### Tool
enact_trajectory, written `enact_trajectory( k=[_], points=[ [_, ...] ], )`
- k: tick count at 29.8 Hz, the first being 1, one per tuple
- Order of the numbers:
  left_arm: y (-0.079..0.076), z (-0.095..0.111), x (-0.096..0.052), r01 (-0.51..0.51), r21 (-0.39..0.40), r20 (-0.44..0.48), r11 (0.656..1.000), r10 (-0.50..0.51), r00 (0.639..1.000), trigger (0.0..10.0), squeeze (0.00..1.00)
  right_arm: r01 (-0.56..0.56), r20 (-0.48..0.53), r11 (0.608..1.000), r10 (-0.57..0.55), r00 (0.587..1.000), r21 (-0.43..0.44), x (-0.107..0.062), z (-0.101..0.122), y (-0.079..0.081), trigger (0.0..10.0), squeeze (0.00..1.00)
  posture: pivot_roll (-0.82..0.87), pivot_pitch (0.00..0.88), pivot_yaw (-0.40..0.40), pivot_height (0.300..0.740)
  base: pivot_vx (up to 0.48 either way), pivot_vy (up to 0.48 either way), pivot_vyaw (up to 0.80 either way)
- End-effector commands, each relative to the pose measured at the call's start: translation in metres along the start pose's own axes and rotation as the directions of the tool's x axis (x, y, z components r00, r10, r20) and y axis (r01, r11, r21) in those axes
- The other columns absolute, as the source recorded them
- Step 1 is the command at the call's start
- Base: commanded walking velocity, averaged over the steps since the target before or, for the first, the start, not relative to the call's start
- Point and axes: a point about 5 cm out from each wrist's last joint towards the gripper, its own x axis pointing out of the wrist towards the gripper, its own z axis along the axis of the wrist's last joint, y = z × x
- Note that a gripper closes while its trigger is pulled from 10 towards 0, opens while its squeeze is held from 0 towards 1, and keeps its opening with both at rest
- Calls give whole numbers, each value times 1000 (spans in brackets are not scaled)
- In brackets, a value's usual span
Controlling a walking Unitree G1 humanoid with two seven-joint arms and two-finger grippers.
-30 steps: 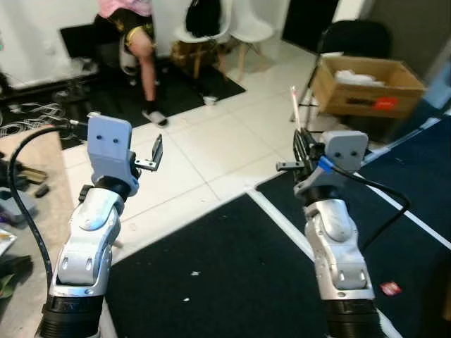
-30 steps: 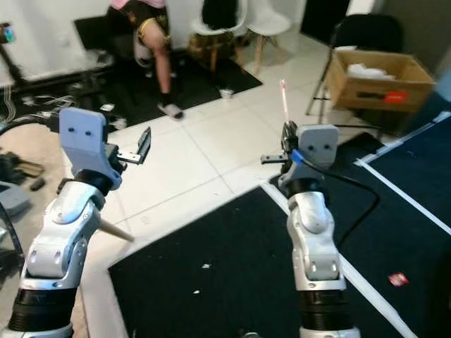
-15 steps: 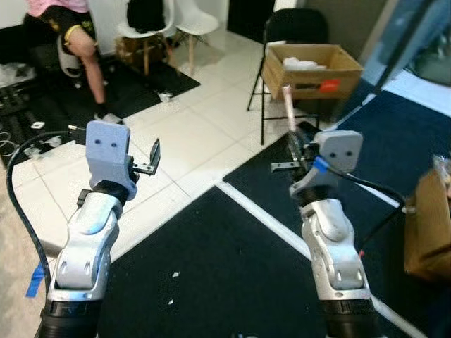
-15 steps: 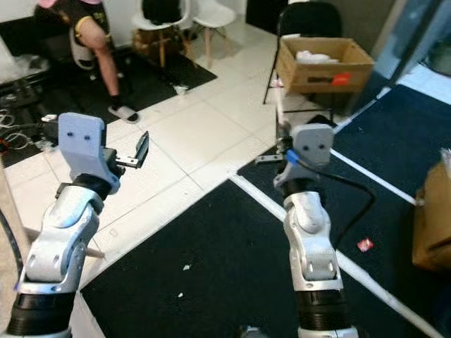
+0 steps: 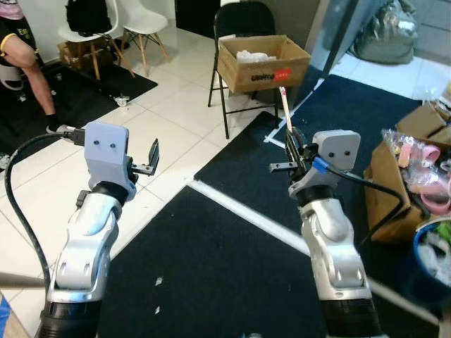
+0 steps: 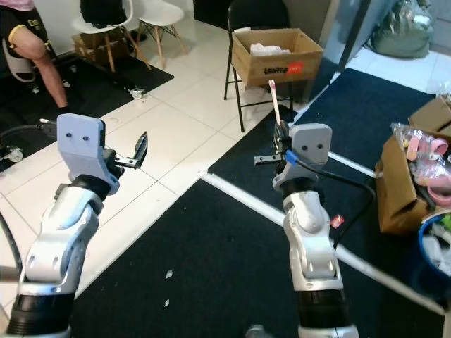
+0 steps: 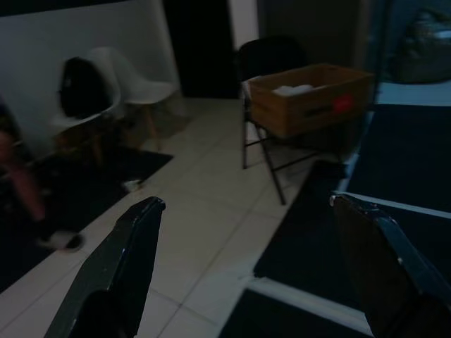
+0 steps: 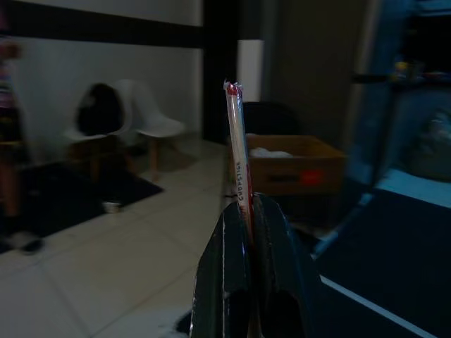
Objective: Picking trash to rubbish bin
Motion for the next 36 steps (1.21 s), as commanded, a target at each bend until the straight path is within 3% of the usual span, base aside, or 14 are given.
enact_trajectory(
  k=[1,7,36],
  points=[
    [-1,-2,-2,1,0,-6,1000,-1,1000,10000,0,-1,0,1000,1,1000,9,-1,1,-1,10000,0,37,135,9,740,0,0,-519],
    [0,-5,-4,-40,-58,-31,998,38,999,10000,0,-5,-21,999,6,1000,47,1,-1,1,10000,0,36,130,1,740,0,0,-248],
    [-4,-18,-13,-68,-100,-83,993,59,995,10000,0,-78,-89,997,80,993,29,-1,-12,8,10000,0,27,131,-34,740,0,0,0]
  ],
)
